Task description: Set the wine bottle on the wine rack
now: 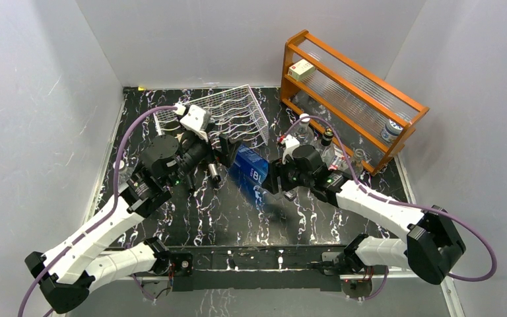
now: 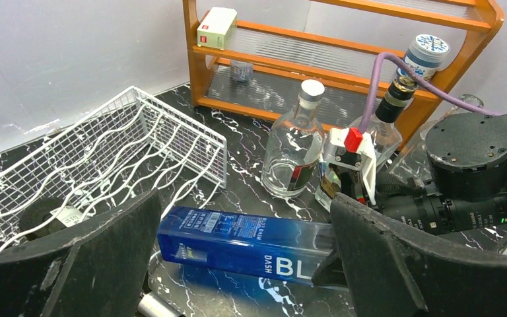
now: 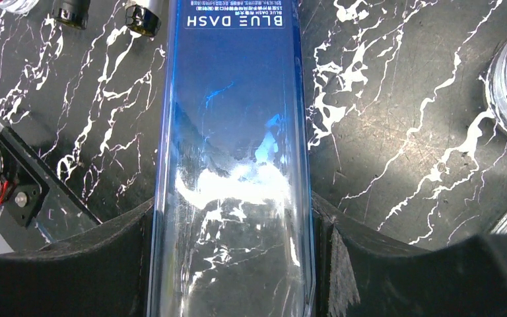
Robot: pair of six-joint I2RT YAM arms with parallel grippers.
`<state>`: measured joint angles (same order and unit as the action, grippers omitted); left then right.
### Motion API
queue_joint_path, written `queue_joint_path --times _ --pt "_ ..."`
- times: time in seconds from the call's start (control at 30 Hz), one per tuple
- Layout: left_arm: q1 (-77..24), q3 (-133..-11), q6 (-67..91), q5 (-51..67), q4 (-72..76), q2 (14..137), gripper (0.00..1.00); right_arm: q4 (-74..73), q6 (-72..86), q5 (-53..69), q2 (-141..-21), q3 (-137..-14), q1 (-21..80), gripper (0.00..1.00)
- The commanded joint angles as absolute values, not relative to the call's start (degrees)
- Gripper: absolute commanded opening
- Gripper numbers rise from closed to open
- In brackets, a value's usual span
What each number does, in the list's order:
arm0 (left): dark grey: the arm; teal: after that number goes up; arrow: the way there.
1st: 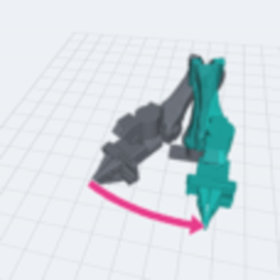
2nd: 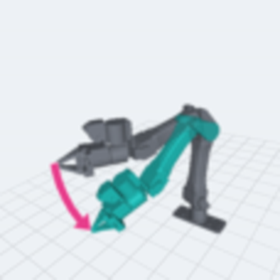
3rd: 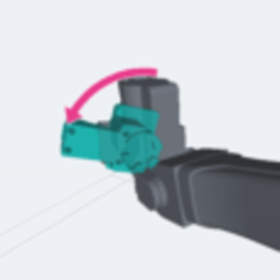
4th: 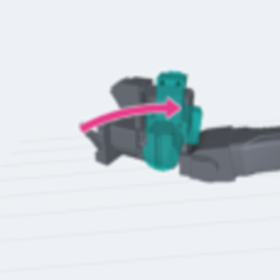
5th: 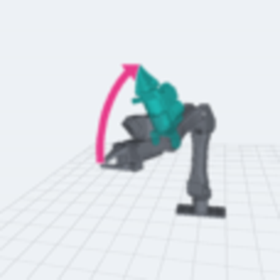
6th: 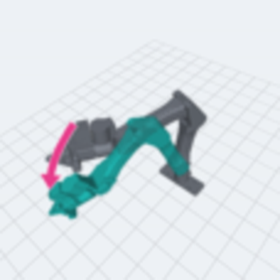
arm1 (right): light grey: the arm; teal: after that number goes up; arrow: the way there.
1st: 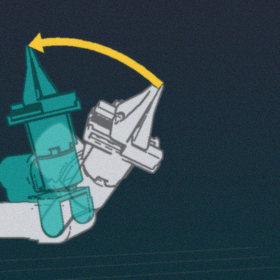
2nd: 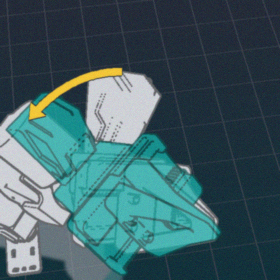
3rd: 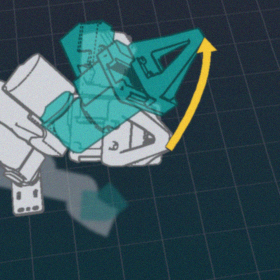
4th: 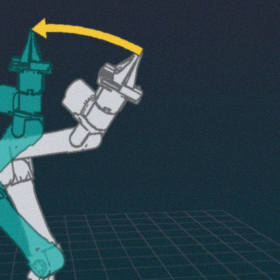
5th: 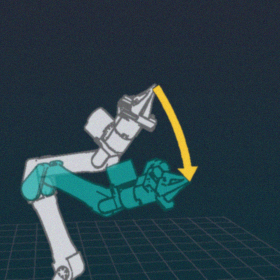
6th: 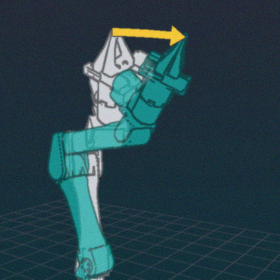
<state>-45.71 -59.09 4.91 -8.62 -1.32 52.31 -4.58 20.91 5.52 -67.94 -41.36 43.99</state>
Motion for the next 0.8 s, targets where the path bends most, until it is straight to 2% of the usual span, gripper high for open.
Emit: queue_joint_path --times 0.0,0.47,0.77 --pt "-45.5 -62.3 5.6 -9.3 -1.6 52.0 0.98 13.4 22.0 4.1 -67.7 -43.5 44.9 0.00" --pt "-45.5 -63.9 4.4 -9.3 -2.1 52.5 0.98 17.9 21.4 -4.2 -75.0 -47.2 49.0 0.00" --pt "-45.5 -64.5 4.3 -9.7 -2.8 51.9 0.98 21.1 22.5 -12.0 -74.4 -46.8 51.3 0.00"
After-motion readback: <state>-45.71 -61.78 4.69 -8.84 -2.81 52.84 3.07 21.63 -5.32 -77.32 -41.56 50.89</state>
